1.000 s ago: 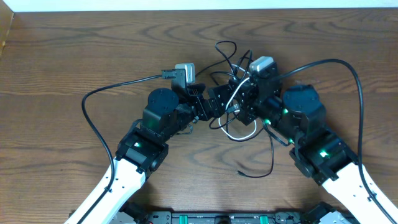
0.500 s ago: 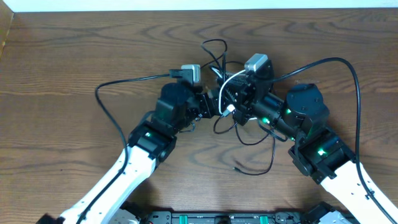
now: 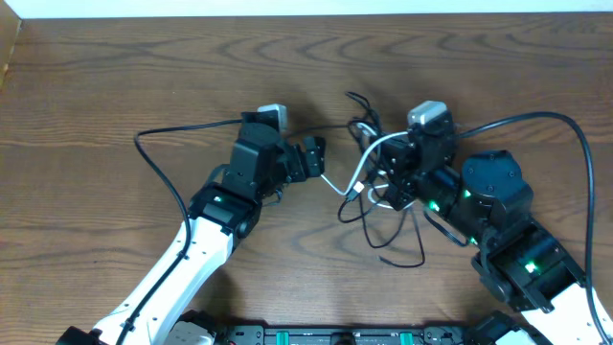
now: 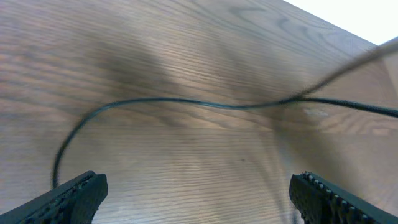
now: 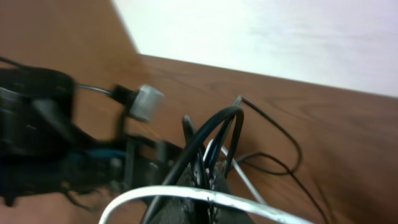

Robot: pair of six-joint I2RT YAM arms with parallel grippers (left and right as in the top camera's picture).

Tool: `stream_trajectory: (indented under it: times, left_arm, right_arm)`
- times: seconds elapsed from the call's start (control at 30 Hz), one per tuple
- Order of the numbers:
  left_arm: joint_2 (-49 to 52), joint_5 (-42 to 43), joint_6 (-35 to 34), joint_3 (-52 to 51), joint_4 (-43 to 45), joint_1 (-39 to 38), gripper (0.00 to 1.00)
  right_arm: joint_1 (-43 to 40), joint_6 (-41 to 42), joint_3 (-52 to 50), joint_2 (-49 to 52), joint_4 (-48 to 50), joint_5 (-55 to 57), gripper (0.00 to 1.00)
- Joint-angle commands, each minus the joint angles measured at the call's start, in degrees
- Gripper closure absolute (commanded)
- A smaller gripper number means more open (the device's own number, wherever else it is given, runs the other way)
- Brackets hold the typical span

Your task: Untangle cables

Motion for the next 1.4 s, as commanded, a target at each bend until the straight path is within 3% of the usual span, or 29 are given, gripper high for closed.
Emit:
stream_trajectory:
  times: [0.0,0.3,0.4,0.7,1.37]
  left_arm:
    - [0.04,-0.85,1.18,0.7,-0.92,1.05,0.02]
    - [-1.99,5.31,0.98,0.72,2.14,1.07,0.02]
    - [-4.11,8.22,1.84,0.72,3.41,1.07,0.02]
    - [-11.93,24.11,21.14,0.72,4.31,1.07,0.02]
    - [-13.4,29.29,22.71,0.7,5.25,0.92,0.02]
  right_arm:
    - [-0.31,0.52,0.39,-2.38,-2.21,9.22,0.99]
    - [-0.31,1.01,0.39,-3.26,-4.92,14.08,0.99]
    - [-0.31,5.03,0.39,-2.51,-7.04,19.58,0.99]
    - [-0.31,10.78,0.37,-1.38,-6.75,20.26,0.94]
    - [-0.31,10.1,0.39,-1.29,-4.35,15.85,0.87]
